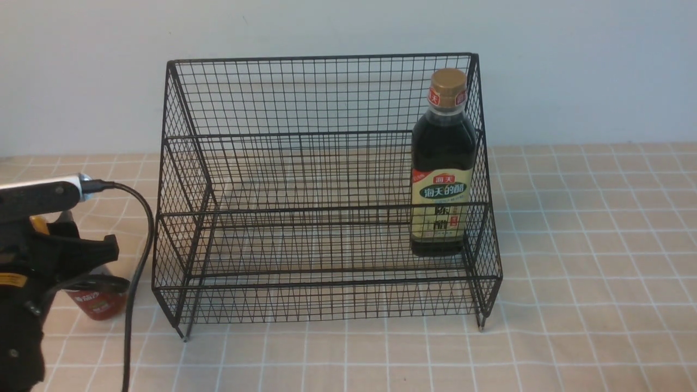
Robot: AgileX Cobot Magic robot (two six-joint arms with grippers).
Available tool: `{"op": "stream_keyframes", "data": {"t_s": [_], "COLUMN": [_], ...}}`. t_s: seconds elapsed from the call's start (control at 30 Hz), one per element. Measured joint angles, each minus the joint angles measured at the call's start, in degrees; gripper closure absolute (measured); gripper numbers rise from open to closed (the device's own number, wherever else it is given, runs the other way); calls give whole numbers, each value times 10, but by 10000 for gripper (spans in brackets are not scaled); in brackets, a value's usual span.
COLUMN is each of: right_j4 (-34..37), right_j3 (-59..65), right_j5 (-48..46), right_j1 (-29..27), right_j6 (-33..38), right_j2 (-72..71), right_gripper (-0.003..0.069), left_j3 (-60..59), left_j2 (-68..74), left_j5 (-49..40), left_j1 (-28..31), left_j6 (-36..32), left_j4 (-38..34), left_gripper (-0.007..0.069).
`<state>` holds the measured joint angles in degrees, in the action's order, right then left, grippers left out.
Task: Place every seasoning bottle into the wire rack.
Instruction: Use the left arm to put the condiment bottle back on the shelf
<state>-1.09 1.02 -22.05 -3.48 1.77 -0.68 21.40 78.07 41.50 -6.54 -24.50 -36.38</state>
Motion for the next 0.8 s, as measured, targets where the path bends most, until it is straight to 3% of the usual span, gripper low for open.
{"op": "stream_keyframes", "data": {"t_s": [0.3,0.6,0.8], "right_j4": [0,0,0], "right_j3": [0,0,0], "right_j5": [0,0,0], "right_j1": [0,0,0], "right_j6": [10,10,10], "right_j2": [0,0,0], "right_gripper": [673,673,673], "left_j3": [67,136,141], "left_j2": [-212,-310,-306], "left_j5": [-202,-390,-441], "left_j1": [0,0,-43], "left_j6": [-136,-136,-121], "left_j4": [1,11,11], "left_gripper": [357,357,357]}}
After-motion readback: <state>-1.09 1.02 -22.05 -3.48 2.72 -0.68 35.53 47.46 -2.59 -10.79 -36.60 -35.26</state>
